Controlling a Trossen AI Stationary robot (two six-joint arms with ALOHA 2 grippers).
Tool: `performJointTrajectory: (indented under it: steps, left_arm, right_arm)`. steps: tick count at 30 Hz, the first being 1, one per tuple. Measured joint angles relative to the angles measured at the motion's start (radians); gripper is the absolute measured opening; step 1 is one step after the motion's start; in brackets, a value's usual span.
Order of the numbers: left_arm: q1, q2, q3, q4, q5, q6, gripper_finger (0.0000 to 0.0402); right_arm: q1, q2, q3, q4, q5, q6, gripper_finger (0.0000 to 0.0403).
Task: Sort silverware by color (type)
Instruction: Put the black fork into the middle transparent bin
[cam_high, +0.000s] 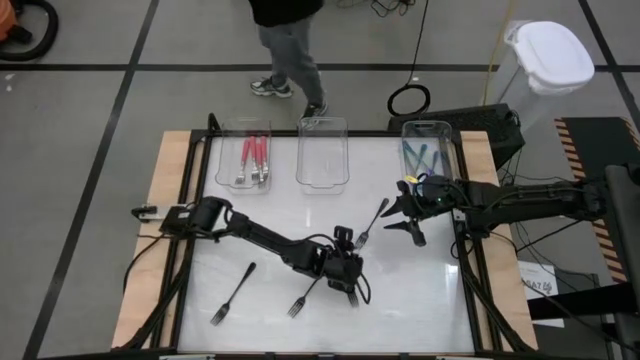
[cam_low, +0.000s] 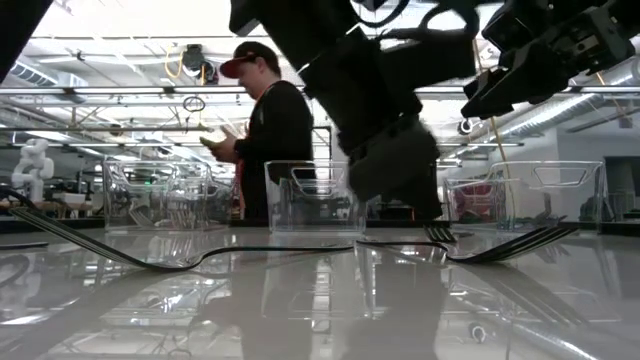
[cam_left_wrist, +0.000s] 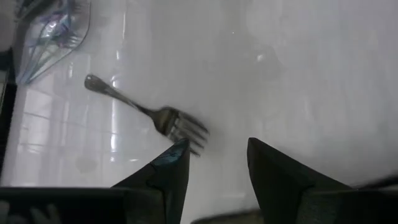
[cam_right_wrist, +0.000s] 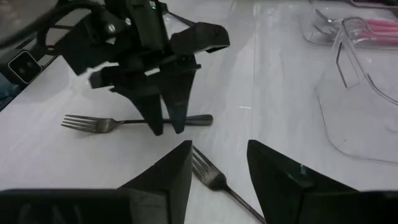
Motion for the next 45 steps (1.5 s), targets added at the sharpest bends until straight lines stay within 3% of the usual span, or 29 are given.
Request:
performJointTrajectory:
  steps: [12,21,25,34,40,45]
  left_arm:
    - [0.034,0.027,-0.001,0.009,-0.027,0.178,0.0161]
    - [0.036,0.059,-0.002,0.064,-0.077,0.251,0.0161]
    - [0.036,0.066,-0.001,0.077,-0.076,0.257,0.0156]
    - [0.039,0.084,0.001,0.118,-0.068,0.249,0.0073]
    - [0.059,0.085,0.001,0.116,0.032,0.222,0.0013]
    - [0.07,0.086,0.0,0.116,0.03,0.196,0.0005]
  right_arm:
    - [0.0,0.0,0.0,-0.001,0.014,-0.082,0.0151]
    - [0.0,0.0,0.0,0.004,0.272,-0.079,0.0151]
    - [0.0,0.0,0.0,0.004,0.3,-0.095,0.0151]
    - [0.0,0.0,0.0,0.019,0.301,-0.115,0.0151]
    - [0.0,0.0,0.0,0.019,0.301,-0.115,0.0151]
    - [0.0,0.0,0.0,0.019,0.3,-0.113,0.0151]
